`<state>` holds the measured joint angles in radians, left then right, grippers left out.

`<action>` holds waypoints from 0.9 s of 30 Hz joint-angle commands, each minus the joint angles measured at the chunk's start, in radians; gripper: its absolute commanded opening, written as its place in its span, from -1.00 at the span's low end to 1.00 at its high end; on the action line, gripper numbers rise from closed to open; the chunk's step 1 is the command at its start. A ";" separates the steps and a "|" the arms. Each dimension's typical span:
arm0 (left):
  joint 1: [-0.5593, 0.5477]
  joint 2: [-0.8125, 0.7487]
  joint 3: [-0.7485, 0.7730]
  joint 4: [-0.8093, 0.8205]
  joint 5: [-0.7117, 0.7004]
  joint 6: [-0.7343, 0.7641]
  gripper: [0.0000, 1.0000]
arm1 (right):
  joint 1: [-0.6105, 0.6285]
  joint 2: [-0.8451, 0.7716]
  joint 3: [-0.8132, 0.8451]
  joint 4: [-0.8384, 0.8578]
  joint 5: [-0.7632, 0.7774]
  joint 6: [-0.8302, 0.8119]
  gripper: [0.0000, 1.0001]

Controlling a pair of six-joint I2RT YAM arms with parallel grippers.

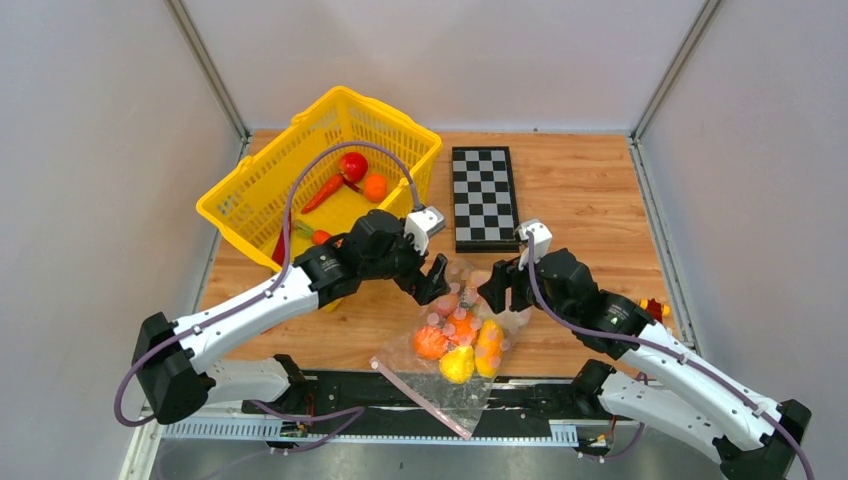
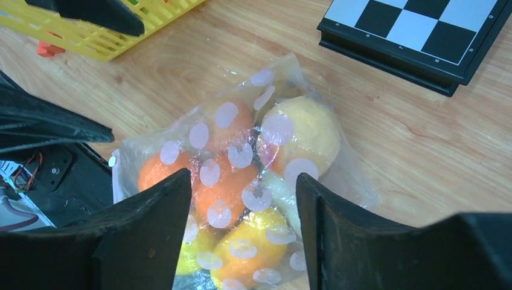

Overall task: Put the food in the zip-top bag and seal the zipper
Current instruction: Place the zipper food storage bag at the center of the board, then reset both arms

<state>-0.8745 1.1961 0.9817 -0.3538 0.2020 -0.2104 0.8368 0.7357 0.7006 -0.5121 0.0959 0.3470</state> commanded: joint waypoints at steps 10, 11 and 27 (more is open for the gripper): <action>-0.001 -0.143 -0.134 -0.010 0.356 0.062 0.74 | 0.001 0.009 0.005 0.073 -0.068 -0.012 -0.01; -0.001 -0.158 -0.149 -0.011 0.347 0.056 0.74 | 0.001 0.010 0.003 0.076 -0.066 -0.010 -0.04; 0.000 -0.203 0.000 0.067 -0.391 -0.038 1.00 | -0.082 0.036 0.094 0.038 0.448 -0.065 1.00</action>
<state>-0.8761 1.0073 0.8734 -0.3290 0.0170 -0.2443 0.8158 0.7662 0.7162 -0.4812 0.3855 0.3557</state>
